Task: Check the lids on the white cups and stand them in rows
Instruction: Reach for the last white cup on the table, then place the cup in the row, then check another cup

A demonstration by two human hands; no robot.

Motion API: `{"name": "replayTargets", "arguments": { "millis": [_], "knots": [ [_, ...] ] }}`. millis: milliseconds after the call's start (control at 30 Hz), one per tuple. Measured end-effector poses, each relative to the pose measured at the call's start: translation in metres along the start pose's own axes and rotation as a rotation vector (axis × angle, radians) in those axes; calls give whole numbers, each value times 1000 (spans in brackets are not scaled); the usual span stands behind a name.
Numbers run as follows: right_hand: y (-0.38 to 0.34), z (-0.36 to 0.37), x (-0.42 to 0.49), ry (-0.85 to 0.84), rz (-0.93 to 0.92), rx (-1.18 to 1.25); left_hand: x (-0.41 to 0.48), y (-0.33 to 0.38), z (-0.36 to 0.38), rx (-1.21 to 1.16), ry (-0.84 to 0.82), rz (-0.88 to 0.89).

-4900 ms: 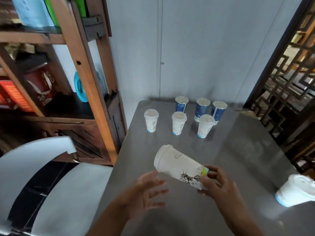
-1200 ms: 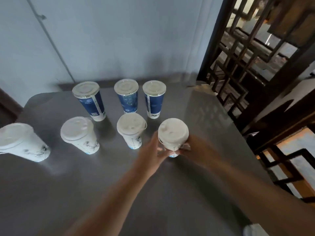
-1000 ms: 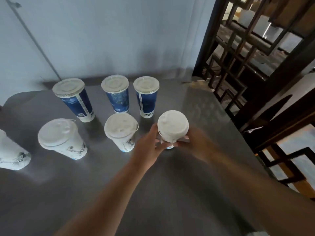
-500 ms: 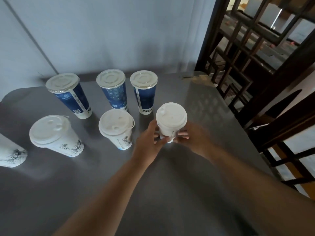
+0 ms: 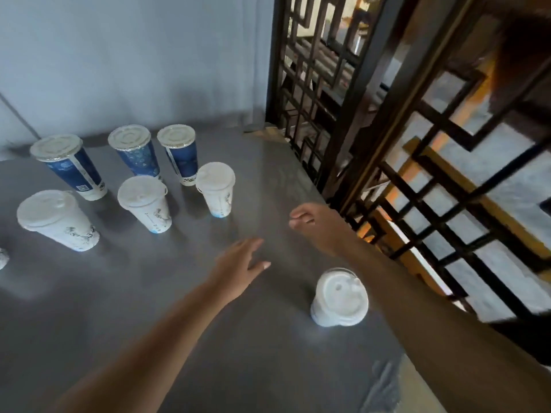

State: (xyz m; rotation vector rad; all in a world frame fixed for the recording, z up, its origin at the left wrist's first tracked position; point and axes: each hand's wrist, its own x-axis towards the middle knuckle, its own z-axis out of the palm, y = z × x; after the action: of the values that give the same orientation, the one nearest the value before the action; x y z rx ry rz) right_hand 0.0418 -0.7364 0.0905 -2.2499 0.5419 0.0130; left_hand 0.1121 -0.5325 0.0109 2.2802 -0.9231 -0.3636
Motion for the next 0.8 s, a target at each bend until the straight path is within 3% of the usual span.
{"name": "replayTargets", "arguments": {
  "millis": [167,300,600,800],
  "knots": [
    [19,-29,-83,-22,72,-106,-40,45,34,-88,-227,-10],
    [44,-37,-130,-99,-2,-260,-60,68,58,-208,-337,-2],
    [75,-12,-157,-78,-54,-285,-65,91,95,-377,-227,50],
    [58,-17,-156,-74,50,-169,-75,89,79,-421,-246,-11]
  ]
}}
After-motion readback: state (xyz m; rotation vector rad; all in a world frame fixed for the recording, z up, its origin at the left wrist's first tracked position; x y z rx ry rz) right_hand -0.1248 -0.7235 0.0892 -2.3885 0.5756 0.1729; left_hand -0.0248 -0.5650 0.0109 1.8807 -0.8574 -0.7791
